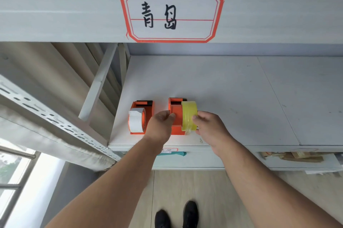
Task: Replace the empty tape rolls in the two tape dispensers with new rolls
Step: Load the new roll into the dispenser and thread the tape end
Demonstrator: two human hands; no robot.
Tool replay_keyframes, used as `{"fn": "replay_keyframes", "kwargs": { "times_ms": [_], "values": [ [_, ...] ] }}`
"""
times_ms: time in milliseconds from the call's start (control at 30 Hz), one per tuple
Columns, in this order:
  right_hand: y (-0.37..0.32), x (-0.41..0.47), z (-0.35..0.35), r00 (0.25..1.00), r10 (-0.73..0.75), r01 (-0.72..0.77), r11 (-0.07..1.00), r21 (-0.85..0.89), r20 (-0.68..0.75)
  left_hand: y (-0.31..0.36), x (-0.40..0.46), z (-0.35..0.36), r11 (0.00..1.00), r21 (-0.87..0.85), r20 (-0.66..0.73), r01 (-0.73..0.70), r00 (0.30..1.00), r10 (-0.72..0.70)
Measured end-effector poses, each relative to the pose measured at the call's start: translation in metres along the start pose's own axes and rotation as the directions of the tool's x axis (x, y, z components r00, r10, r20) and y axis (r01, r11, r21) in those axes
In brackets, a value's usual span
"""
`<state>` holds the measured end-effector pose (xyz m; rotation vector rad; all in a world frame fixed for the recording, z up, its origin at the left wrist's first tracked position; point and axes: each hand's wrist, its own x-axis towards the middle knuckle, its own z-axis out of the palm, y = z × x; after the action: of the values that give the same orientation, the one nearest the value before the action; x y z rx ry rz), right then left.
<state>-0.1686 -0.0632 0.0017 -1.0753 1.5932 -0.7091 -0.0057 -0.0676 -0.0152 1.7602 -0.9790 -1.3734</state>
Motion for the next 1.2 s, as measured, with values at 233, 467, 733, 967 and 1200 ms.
{"fn": "replay_keyframes", "kwargs": {
  "times_ms": [233,467,733,967,1200],
  "values": [
    [0.001,0.003,0.010,1.000,-0.006,0.006,0.999,-0.036,0.024,-0.002,-0.004,-0.005,1.000,-0.016,0.083,0.019,0.996,-0.018],
    [0.008,0.008,0.020,0.998,-0.036,0.042,0.994,-0.100,0.054,-0.009,0.001,-0.004,0.994,-0.097,0.156,0.054,0.987,-0.039],
    [0.013,0.008,0.019,0.973,-0.067,0.140,0.933,-0.331,0.221,-0.009,0.003,-0.006,0.996,-0.066,0.201,0.054,0.979,-0.040],
    [0.032,0.000,0.013,0.647,-0.698,0.493,0.077,-0.867,0.306,-0.009,0.001,-0.009,0.993,-0.114,0.216,0.039,0.976,-0.014],
    [0.044,0.018,0.013,0.460,-0.797,0.518,-0.116,-0.848,0.391,-0.018,0.012,-0.012,0.957,-0.261,0.218,0.122,0.974,-0.065]
  ]
}}
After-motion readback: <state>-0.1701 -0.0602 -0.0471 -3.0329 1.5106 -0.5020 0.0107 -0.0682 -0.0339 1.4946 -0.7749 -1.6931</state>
